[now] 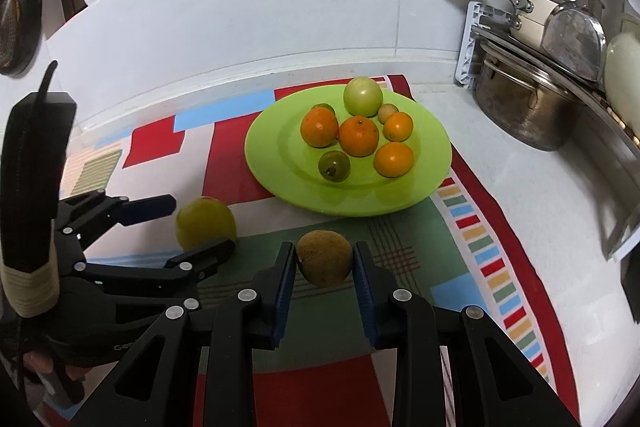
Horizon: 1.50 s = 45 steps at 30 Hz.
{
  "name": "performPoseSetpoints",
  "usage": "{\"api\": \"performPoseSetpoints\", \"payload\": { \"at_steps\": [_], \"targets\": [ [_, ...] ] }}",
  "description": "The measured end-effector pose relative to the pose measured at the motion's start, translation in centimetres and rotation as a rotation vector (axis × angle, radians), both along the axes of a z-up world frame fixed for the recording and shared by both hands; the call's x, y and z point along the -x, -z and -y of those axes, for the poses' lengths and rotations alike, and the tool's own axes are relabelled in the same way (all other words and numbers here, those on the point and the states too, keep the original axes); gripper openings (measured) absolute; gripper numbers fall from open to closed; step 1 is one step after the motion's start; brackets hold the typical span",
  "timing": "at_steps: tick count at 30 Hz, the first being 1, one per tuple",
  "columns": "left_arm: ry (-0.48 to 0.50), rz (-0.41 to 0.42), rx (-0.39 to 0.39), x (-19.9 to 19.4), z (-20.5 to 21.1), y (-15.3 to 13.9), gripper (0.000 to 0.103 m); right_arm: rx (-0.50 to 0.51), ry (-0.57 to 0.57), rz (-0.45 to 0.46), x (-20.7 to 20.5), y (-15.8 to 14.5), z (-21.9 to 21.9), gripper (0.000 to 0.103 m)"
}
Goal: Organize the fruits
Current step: 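Grasp a small brown-yellow fruit with the right tool while the left tool grasps a large yellow-green fruit, then carry both fruits over the green plate, then open both tools to release the fruits onto the plate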
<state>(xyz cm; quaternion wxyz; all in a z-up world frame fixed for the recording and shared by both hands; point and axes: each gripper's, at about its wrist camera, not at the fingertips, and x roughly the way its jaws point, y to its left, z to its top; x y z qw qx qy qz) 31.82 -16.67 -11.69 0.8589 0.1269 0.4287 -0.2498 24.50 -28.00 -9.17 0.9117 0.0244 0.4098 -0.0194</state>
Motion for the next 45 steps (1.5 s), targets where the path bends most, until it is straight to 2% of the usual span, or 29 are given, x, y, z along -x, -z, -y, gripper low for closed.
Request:
{"api": "performPoseSetpoints", "payload": {
  "at_steps": [6,17,24,33,45],
  "targets": [
    [0.006,-0.016,-0.011,-0.6,0.7,0.6,0.049,-0.011,-0.001,-0.004,-0.8,0.4,0.8,0.030],
    [-0.015,-0.021,0.006,-0.9,0.6,0.6,0.048,-0.036,-0.003,-0.008,-1.6,0.9,1.7,0.030],
    [-0.009,0.007,0.038,-1.4,0.7,-1.0,0.048,-0.044,-0.002,0.008,-2.1,0.5,2.2,0.030],
    [0.018,0.055,0.043,-4.2,2.9,-2.4,0.048,-0.033,0.025,0.049,-4.4,-0.6,4.1,0.030],
    [0.031,0.030,0.022,-7.8,6.0,-1.5,0.049,-0.066,0.030,0.036,-8.3,0.6,6.1,0.032]
  ]
}}
